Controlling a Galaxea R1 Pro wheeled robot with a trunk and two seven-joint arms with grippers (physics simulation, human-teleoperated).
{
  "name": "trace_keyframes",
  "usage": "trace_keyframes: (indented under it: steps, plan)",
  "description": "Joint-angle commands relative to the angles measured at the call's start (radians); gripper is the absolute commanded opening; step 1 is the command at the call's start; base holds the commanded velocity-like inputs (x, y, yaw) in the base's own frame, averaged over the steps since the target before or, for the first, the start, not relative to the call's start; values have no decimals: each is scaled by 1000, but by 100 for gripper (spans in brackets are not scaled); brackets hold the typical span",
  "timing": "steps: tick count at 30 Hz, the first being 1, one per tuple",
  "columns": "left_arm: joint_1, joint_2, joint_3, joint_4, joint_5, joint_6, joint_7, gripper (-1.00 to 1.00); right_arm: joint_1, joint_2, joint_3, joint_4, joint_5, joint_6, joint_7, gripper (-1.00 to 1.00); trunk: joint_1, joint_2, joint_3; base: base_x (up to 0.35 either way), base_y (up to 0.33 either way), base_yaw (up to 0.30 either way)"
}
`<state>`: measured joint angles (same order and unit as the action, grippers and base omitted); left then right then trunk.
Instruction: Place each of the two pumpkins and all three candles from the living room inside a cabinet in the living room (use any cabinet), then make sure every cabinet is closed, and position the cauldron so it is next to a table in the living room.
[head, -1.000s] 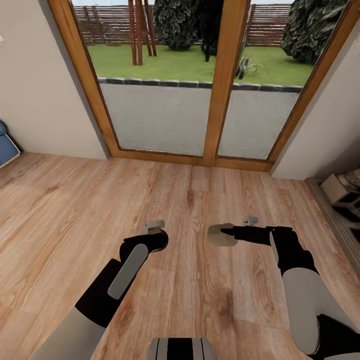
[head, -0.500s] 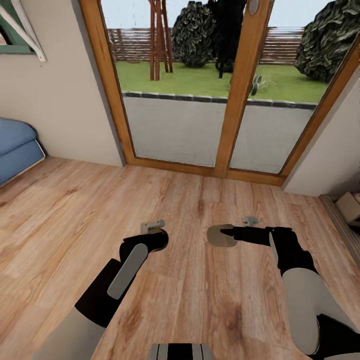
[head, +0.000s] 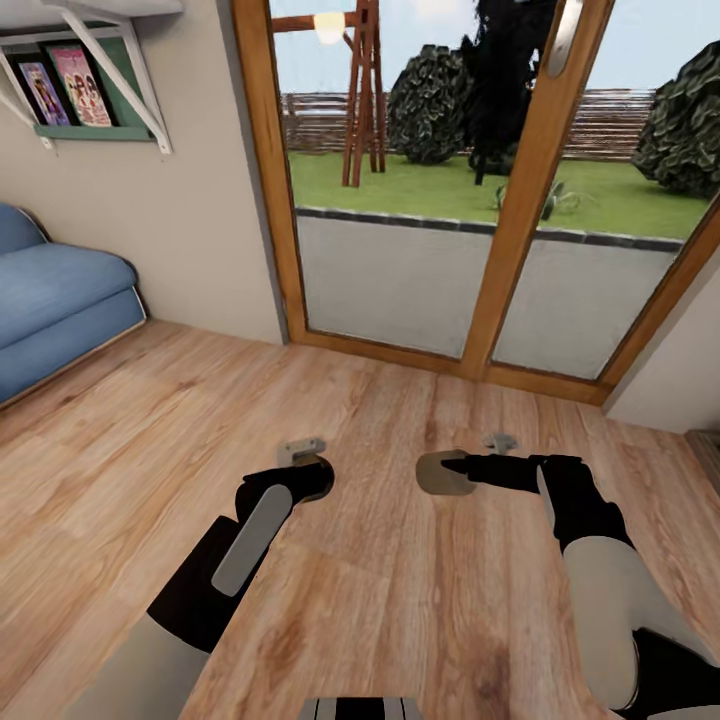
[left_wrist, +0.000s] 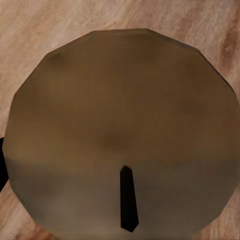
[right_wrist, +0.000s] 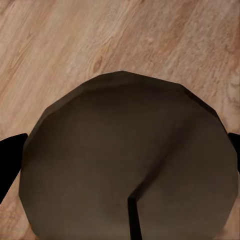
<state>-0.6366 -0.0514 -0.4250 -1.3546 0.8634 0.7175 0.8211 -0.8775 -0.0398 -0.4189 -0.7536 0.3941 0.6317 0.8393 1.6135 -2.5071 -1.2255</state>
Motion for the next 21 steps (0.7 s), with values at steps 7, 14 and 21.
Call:
trace_keyframes:
  steps: [7,14,21]
  plan:
    - [0,1,0,0,-1,-1,-2,-100,0,1,0,0,0,0,0,-100,-3,2,27,0,0,20]
    - [0,1,-3,0,-1,-4,-5,-100,0,1,0,0,0,0,-3,-100,-6,3,54,0,0,8]
    - [0,1,-5,1,0,-6,-5,-100,0,4,1,2,0,0,-49,-100,-6,3,50,0,0,213]
